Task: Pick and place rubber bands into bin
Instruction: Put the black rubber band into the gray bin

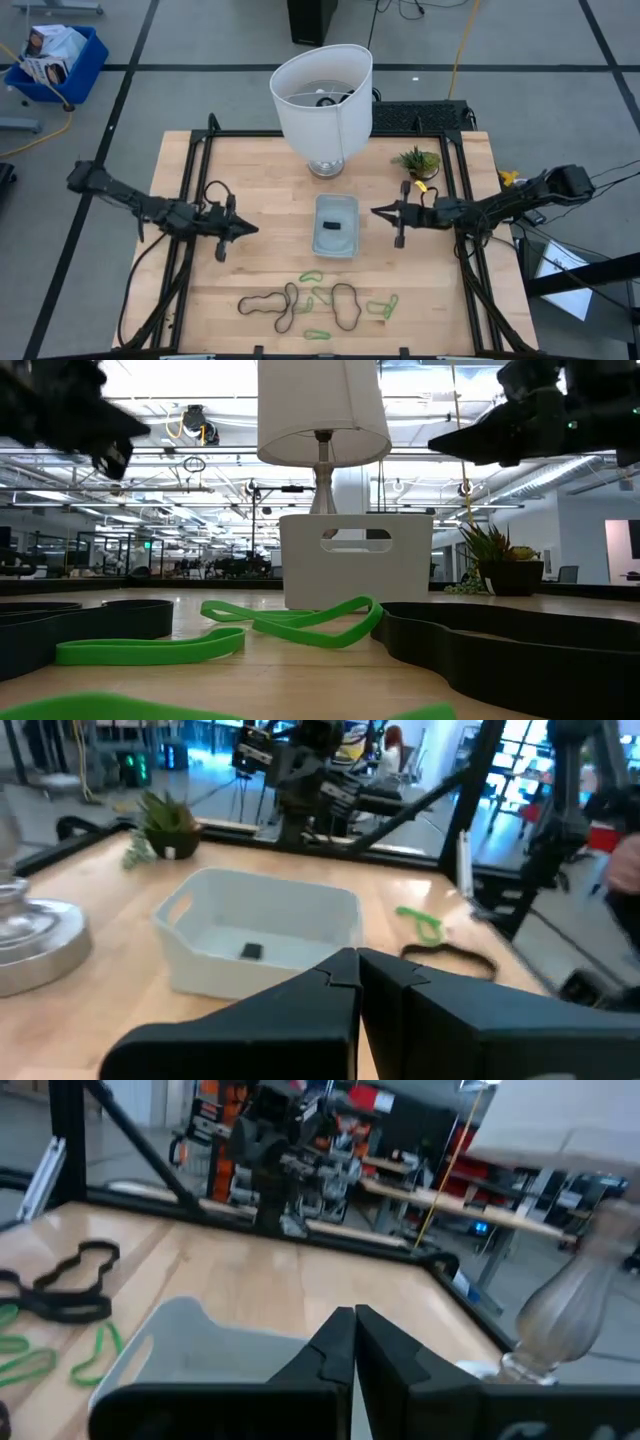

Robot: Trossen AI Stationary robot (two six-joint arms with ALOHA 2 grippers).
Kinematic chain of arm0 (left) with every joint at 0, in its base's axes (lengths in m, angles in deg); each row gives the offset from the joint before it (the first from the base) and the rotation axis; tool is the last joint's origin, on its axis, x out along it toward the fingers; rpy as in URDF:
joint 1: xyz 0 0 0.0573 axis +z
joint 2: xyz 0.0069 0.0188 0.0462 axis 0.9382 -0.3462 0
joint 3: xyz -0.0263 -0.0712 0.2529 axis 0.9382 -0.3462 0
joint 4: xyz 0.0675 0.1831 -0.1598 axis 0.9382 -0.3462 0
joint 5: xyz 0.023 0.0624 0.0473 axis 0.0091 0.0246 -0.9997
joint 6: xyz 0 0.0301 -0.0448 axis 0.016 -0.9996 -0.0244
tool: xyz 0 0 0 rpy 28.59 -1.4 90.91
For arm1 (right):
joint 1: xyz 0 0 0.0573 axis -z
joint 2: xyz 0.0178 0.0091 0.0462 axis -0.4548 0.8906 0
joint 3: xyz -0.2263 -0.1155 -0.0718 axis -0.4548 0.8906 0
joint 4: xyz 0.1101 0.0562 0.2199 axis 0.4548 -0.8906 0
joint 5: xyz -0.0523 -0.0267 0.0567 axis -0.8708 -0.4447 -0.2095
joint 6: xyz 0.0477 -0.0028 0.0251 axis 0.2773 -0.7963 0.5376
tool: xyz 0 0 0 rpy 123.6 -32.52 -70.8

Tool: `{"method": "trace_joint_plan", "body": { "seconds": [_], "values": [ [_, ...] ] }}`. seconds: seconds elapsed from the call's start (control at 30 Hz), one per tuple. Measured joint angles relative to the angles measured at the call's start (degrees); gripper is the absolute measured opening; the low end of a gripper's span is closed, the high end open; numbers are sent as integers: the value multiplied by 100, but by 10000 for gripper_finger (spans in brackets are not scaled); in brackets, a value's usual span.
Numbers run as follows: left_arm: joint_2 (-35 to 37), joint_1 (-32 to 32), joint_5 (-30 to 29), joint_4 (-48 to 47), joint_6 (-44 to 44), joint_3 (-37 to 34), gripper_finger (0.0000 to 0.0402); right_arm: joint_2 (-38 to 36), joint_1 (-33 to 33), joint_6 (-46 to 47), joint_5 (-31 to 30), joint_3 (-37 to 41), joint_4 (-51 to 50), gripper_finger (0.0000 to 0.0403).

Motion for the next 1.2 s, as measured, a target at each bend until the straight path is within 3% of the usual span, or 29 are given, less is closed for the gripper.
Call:
{"method": "trace_joint_plan", "body": {
  "seconds": [0.23,0.43,0.63,0.8,1.03,1.2],
  "values": [
    [-1988,-1460,-1301,-1849,442,1902,3,-343,0,22,17,54,18,6],
    [-3591,-1930,-1329,-3097,1718,3027,3,-440,0,-15,-4,54,262,6],
    [-4696,-2036,-1260,-3145,2790,3165,9,-458,0,-136,0,54,413,6],
    [-5289,-1937,-613,-3093,3817,3165,56,-456,0,-253,2,54,305,6],
    [-5921,-1910,-12,-2509,3888,3165,157,-454,-7,-118,15,54,186,6],
    [-6141,-1917,319,-2092,3697,3169,204,-455,-7,-43,18,54,136,6]
  ]
}}
